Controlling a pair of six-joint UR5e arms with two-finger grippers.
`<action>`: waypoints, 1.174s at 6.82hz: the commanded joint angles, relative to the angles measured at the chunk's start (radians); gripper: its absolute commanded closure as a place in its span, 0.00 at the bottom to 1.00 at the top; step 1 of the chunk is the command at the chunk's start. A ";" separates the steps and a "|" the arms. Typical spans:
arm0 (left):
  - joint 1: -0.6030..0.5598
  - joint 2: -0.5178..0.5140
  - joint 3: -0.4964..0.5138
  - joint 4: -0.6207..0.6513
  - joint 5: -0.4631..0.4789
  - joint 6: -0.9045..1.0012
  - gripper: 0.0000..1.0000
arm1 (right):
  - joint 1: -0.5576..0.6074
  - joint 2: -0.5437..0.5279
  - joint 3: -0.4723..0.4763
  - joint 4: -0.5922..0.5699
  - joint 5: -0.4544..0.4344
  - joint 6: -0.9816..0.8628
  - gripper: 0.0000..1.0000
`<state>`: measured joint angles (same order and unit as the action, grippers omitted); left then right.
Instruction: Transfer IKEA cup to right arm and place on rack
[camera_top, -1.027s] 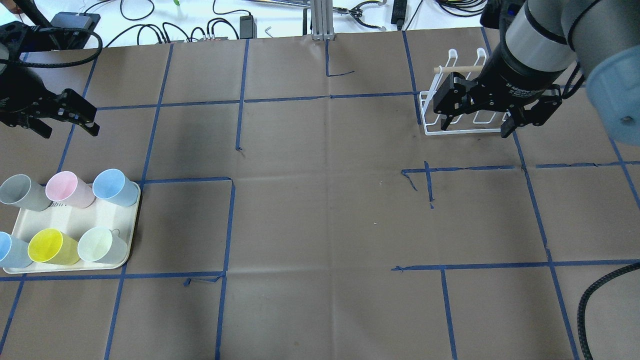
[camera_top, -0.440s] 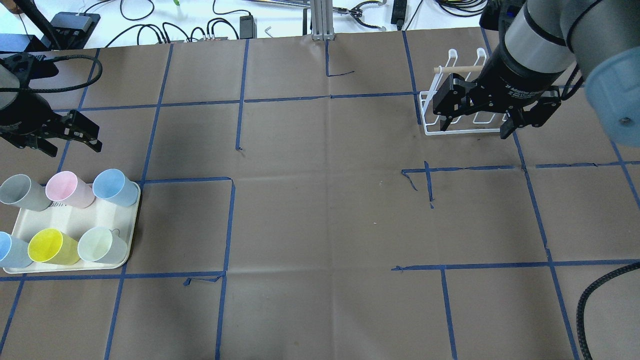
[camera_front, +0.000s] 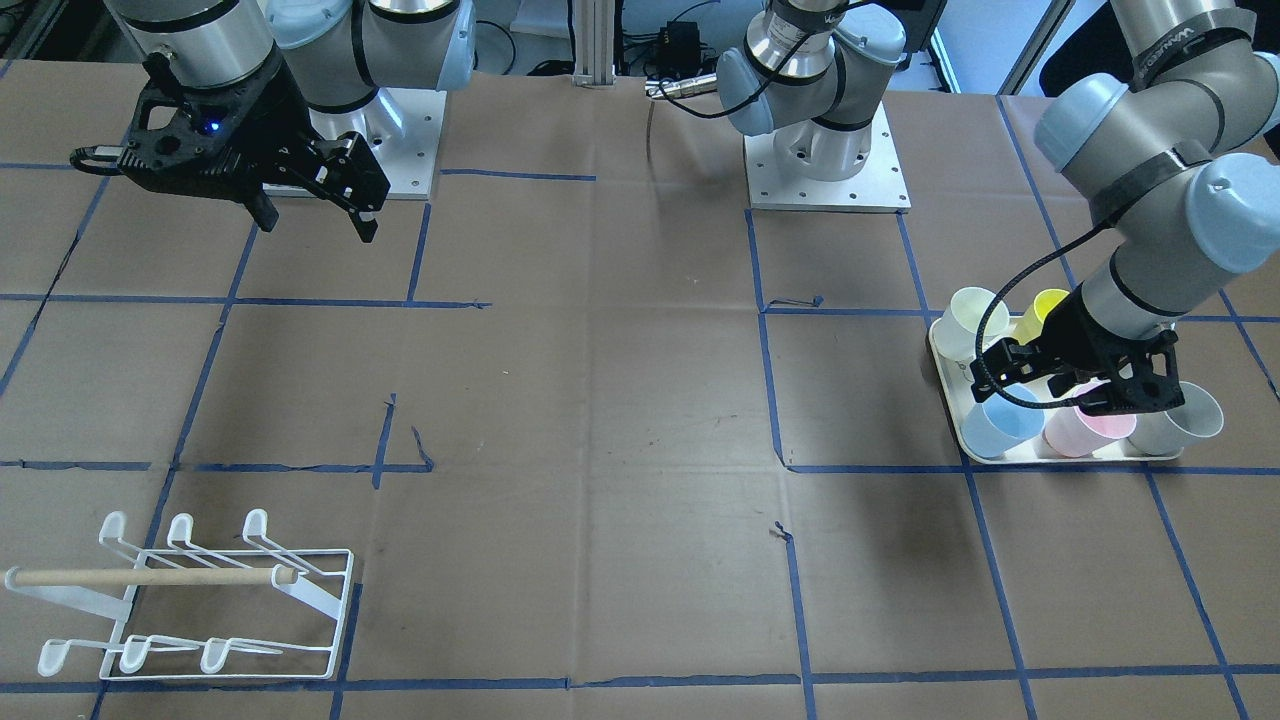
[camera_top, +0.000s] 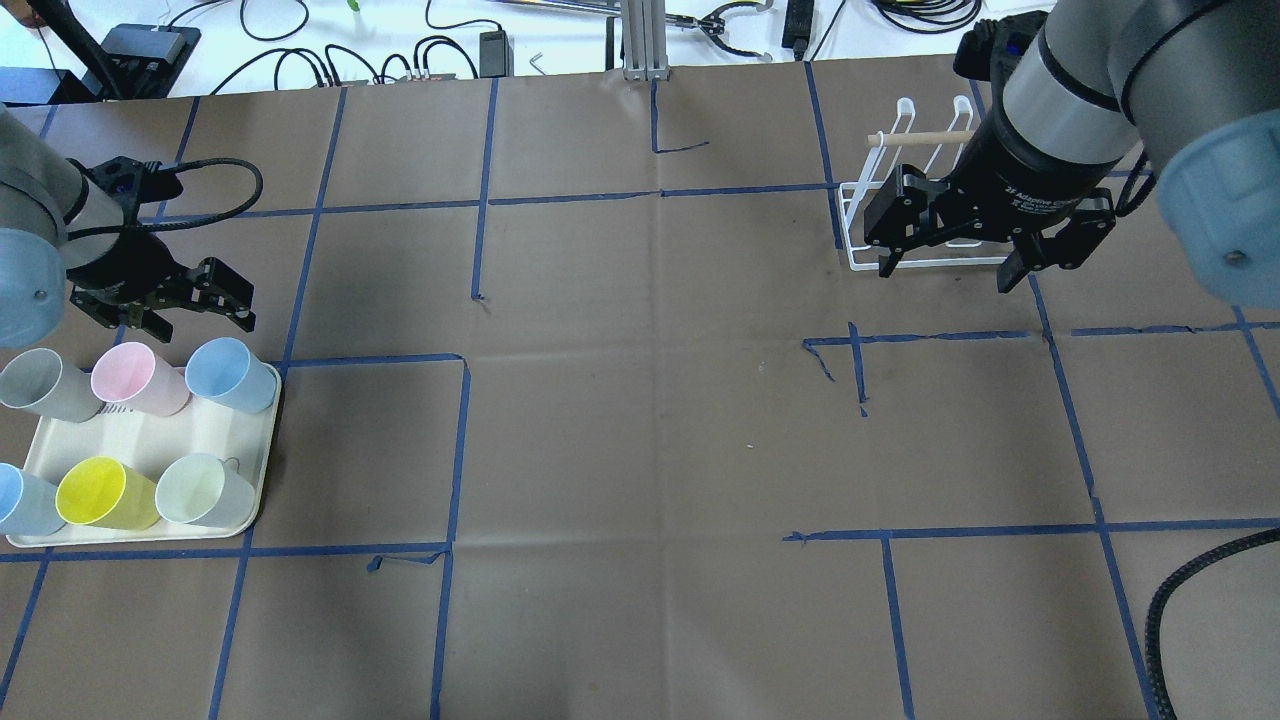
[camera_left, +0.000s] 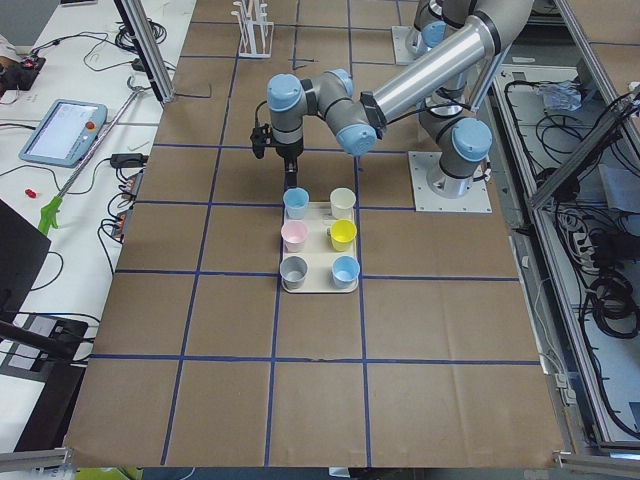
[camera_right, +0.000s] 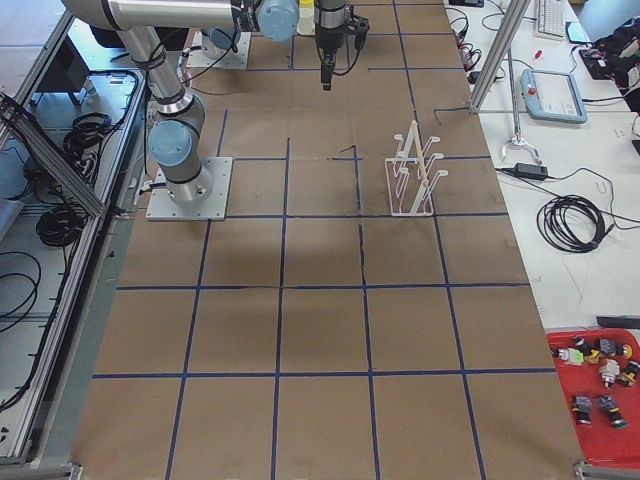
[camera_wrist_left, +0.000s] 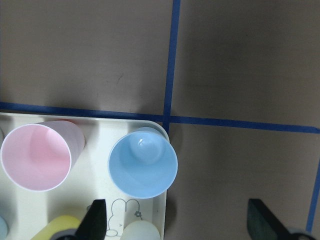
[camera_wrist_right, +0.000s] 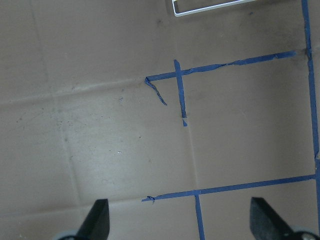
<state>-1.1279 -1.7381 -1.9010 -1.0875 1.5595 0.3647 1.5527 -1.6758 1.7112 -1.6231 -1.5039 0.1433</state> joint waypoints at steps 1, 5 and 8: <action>-0.001 -0.040 -0.067 0.116 0.002 0.022 0.00 | -0.002 -0.007 0.010 0.002 -0.007 -0.001 0.00; -0.001 -0.060 -0.092 0.141 0.039 0.094 0.01 | -0.006 0.010 0.015 -0.012 -0.019 -0.008 0.00; -0.001 -0.070 -0.084 0.153 0.042 0.091 0.76 | -0.006 0.010 0.016 -0.017 -0.019 -0.008 0.00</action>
<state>-1.1290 -1.8066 -1.9887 -0.9362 1.5997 0.4571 1.5463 -1.6660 1.7262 -1.6388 -1.5236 0.1350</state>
